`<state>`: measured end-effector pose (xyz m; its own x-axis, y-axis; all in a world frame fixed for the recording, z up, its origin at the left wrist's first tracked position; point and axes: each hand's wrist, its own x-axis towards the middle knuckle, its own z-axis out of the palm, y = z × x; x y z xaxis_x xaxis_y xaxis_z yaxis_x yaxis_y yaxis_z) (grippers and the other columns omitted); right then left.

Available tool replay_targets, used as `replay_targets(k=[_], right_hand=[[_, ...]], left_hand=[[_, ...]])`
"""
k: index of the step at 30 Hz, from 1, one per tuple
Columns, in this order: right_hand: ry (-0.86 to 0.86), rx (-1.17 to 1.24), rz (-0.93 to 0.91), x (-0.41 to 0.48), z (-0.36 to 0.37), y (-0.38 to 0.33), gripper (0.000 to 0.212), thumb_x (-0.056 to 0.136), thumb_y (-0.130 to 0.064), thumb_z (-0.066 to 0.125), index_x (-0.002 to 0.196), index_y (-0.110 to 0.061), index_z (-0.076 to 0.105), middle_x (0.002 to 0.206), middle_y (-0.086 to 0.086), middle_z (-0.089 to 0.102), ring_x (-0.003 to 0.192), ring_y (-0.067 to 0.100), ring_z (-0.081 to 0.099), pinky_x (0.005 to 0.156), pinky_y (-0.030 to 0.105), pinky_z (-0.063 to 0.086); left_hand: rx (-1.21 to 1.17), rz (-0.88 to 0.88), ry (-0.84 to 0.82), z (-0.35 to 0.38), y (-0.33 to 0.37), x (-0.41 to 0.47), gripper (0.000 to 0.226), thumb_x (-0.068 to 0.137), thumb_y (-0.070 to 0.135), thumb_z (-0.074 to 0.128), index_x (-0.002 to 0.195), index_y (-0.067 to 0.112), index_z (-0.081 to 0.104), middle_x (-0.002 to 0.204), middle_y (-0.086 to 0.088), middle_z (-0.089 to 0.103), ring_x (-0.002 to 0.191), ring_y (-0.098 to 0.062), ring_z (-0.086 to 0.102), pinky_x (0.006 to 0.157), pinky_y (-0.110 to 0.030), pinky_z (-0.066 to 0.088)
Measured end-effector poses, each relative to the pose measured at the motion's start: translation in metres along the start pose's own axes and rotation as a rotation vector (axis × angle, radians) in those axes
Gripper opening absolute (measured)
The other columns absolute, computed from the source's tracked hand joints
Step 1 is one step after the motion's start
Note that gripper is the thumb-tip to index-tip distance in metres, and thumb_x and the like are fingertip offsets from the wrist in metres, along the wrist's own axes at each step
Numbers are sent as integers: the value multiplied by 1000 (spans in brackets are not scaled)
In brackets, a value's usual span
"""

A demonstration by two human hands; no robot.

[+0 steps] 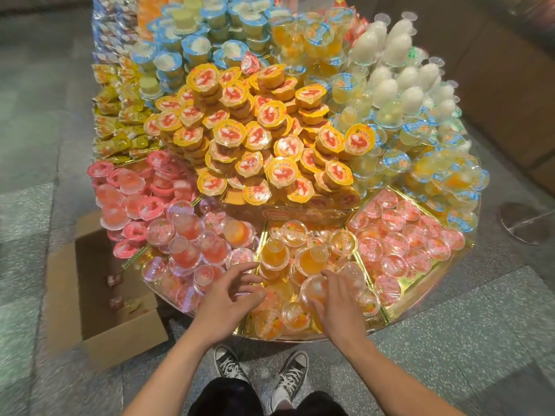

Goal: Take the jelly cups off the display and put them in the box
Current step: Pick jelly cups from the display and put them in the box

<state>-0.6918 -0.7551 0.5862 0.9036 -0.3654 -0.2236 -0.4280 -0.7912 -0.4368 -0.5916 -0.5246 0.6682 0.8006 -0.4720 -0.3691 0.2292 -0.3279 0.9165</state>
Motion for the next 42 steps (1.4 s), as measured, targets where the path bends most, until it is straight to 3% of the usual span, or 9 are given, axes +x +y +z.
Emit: replay_targets(k=[9, 20, 25, 30, 42], right_hand=[[-9, -34, -28, 1, 3, 2, 72, 93, -44, 65, 150, -20, 28, 138, 2, 45, 120, 18, 53, 80, 34, 58], [-2, -22, -54, 4, -4, 3, 75, 90, -51, 67, 148, -20, 32, 139, 1, 47, 124, 17, 51, 83, 30, 54], [0, -30, -59, 3, -7, 0, 77, 89, -51, 68, 149, -18, 33, 141, 2, 46, 128, 20, 49, 85, 32, 53], [9, -26, -67, 4, -7, 0, 75, 88, -51, 70, 146, -18, 37, 137, 1, 49, 125, 19, 51, 81, 31, 52], [-27, -5, -45, 4, -11, 2, 55, 95, -37, 64, 143, -21, 42, 134, 0, 52, 119, 20, 54, 79, 32, 50]], left_hand=[[-2, -17, -16, 5, -8, -9, 70, 68, 51, 75, 132, 28, 57, 114, 2, 69, 105, -14, 67, 91, -33, 56], [-9, -10, -23, 10, -5, -6, 69, 68, 49, 75, 132, 30, 56, 115, 1, 70, 102, -13, 68, 85, -25, 56], [-29, -11, -25, 13, -4, -3, 62, 73, 38, 77, 131, 29, 57, 115, -2, 70, 101, -14, 68, 86, -25, 56], [-30, 1, -50, 15, -3, -1, 70, 66, 55, 76, 130, 32, 56, 116, 1, 70, 103, -13, 68, 91, -28, 56], [-67, -3, -61, 18, -1, 5, 68, 67, 52, 77, 128, 31, 58, 113, 1, 70, 100, -13, 68, 90, -29, 55]])
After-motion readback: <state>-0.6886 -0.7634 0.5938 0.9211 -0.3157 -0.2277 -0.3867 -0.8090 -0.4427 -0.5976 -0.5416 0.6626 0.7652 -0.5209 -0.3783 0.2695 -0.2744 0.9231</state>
